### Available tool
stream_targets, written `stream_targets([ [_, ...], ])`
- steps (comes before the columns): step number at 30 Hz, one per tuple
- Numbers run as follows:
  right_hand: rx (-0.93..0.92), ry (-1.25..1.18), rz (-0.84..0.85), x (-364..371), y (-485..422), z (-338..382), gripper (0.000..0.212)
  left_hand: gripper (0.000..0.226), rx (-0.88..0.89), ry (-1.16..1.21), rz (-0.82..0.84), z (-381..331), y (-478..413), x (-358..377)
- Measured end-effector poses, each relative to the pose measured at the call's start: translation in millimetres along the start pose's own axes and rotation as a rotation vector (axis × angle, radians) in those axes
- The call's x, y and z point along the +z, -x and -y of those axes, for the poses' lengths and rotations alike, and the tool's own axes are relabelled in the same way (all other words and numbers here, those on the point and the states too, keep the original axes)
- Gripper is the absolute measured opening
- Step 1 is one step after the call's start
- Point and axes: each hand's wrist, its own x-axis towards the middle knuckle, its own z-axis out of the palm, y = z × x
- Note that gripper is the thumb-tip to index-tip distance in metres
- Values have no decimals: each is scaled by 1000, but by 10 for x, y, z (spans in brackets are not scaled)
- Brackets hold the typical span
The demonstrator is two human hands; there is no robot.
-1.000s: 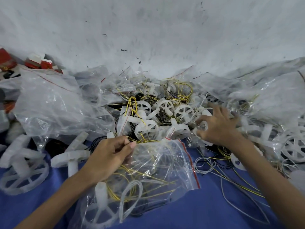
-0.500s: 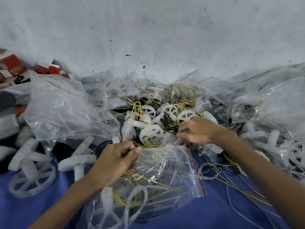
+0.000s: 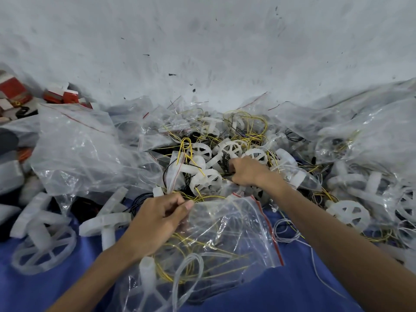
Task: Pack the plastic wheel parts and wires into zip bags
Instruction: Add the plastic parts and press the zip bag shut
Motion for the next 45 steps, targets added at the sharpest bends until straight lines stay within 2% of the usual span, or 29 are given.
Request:
stream_targets([
  [8,-9,-156,-181,99,41,8,40,36,-9,-37,-2,-16,2,-5],
  [10,-23,-194,-184,102,47,1,50,37,-18,-18,-6,-15,1,-3],
  [14,-52,-211,-110,109,25,-51,83,37,-21,-3,-5,-17,0,3],
  [18,-63,-193,-155,169,-5,-36,93,37,-15,-24,-3,-6,2,3],
  [22,-34,-299,-370,207,9,-18,76,37,-23,-19,-6,-2,-8,7],
  [24,-27,-326,-398,220,-5,-35,66,37,-36,-21,-6,-1,-5,8],
  [28,-100,-268,-242,173,12,-31,39,36,-50,-38,-4,13,-1,5],
  [31,-104,-220,-186,148,56,35,47,36,-47,-45,-6,10,-4,7],
  [34,-105,-185,-216,184,60,99,32,35,-36,-41,-5,12,-2,1],
  [36,-118,-162,-233,196,63,120,34,35,-31,-37,2,15,0,-4],
  [38,-166,-203,-269,197,63,105,34,35,-30,-23,6,21,1,-2],
  [40,-211,-268,-290,191,71,76,27,34,-33,-18,7,26,1,0],
  [43,-186,-371,-217,130,60,-2,12,34,-27,-28,5,31,0,-5],
  [45,-152,-440,-158,47,68,-62,15,34,-27,-27,1,29,7,-5],
])
